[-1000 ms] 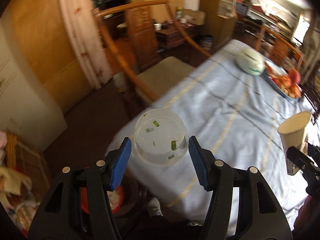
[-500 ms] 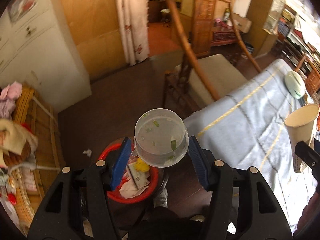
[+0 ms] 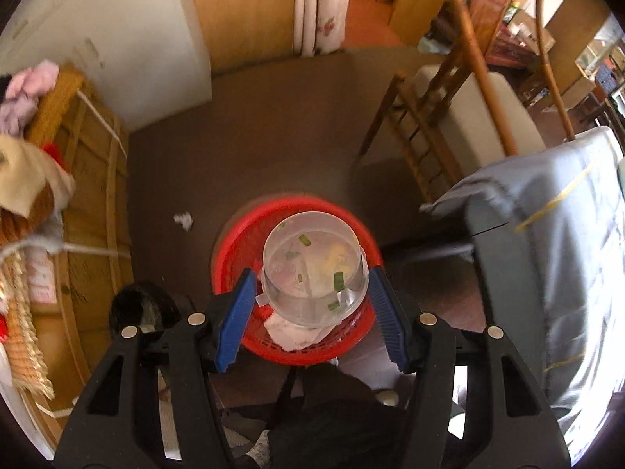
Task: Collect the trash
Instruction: 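Carry the lid and cup to the wastebasket and open the left tool, then lower the paper cup into the wastebasket and open the right tool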
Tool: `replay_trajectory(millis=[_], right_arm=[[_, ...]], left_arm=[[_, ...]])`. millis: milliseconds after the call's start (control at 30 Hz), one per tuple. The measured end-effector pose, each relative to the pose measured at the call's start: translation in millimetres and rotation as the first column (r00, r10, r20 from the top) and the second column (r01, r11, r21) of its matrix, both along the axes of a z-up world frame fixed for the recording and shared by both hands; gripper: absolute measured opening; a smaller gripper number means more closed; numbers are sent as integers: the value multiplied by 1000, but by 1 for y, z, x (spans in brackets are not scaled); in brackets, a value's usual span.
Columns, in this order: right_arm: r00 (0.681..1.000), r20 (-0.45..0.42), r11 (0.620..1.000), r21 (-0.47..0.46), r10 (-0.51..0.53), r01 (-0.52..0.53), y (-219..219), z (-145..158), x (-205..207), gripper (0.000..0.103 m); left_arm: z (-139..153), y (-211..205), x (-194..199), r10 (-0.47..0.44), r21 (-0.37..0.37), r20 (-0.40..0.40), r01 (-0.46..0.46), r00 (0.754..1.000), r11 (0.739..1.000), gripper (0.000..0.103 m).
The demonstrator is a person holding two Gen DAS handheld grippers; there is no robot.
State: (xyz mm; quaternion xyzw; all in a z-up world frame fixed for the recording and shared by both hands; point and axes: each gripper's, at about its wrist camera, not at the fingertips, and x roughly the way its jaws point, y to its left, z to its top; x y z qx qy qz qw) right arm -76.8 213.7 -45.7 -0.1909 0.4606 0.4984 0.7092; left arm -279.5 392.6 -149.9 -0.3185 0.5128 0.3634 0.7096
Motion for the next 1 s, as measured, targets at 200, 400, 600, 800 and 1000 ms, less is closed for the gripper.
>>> replay_trajectory(millis=[200,400,600,800,1000], right_arm=[[1000,2,999,-50,-4,4,1,-8,0,74],[1000,12,996,-87,-27,28,7,-9,1,74],[999,22,995,-95,-30,32,17,-9,-4,74],[1000,18,997,-73,9,-7,22,-4,-15,74],[996,14,996,-7,85,-85,22,6,-29,74]], left_arm=[[-58,19,-2,31,-94,-49,-36,998,995,58],[-104,38,8,31,-143,-111,-47,993,989,59],[-125,54,8,28,-176,-146,-54,989,983,68],[-93,61,-13,81,-135,-120,-97,989,986,73],[-40,51,-59,213,-50,-91,-218,973,975,76]])
